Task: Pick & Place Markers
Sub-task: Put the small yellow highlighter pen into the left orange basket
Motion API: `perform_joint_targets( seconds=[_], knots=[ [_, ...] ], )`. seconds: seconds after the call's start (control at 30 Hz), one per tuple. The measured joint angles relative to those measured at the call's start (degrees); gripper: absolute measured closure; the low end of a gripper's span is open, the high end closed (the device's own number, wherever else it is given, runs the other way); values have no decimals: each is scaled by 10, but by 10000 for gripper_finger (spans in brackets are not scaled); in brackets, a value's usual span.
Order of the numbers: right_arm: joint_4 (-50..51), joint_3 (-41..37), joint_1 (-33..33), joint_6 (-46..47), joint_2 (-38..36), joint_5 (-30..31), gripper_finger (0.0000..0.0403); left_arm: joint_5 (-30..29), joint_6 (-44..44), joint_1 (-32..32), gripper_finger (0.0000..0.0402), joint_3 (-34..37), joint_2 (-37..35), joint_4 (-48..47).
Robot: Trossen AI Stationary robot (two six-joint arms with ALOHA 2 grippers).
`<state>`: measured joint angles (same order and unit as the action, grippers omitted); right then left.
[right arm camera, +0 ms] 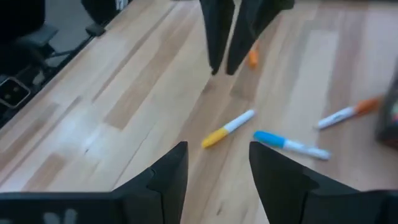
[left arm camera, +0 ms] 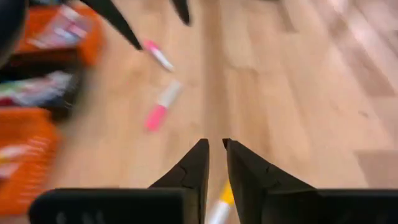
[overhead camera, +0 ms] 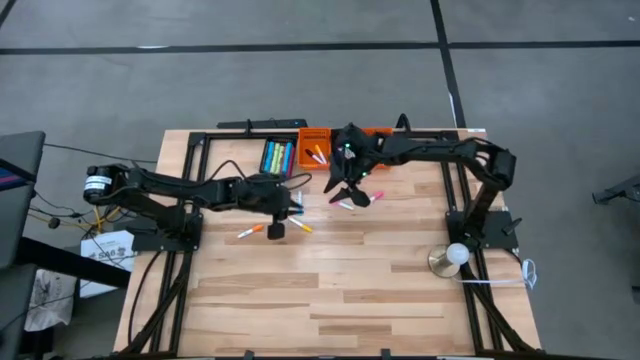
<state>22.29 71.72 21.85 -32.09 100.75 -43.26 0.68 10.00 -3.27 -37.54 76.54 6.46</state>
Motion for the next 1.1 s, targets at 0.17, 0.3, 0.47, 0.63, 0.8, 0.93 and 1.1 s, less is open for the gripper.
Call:
perform_joint_targets(
  seconds=[0.17, 0.3, 0.47, 0.63, 0.8, 0.93, 1.1],
  knots=[
    [41, 0, -6, -24, 34, -2, 249, 26, -19, 0, 329, 21, 55, 12],
    [51, 0, -8, -29, 52, -5, 250, 30, -23, 0, 312, 25, 114, 42],
    [52, 0, -8, -30, 55, -10, 247, 39, -30, -2, 294, 25, 144, 59],
    [55, 0, -8, -30, 53, -34, 246, 47, -41, -3, 288, 24, 144, 60],
    [64, 0, -8, -38, 53, -34, 249, 48, -41, -3, 289, 24, 163, 61],
    [64, 0, -8, -40, 53, -34, 250, 49, -41, -15, 289, 24, 189, 60],
    [65, 0, -8, -43, 53, -39, 246, 69, -46, -36, 289, 23, 212, 68]
  ],
)
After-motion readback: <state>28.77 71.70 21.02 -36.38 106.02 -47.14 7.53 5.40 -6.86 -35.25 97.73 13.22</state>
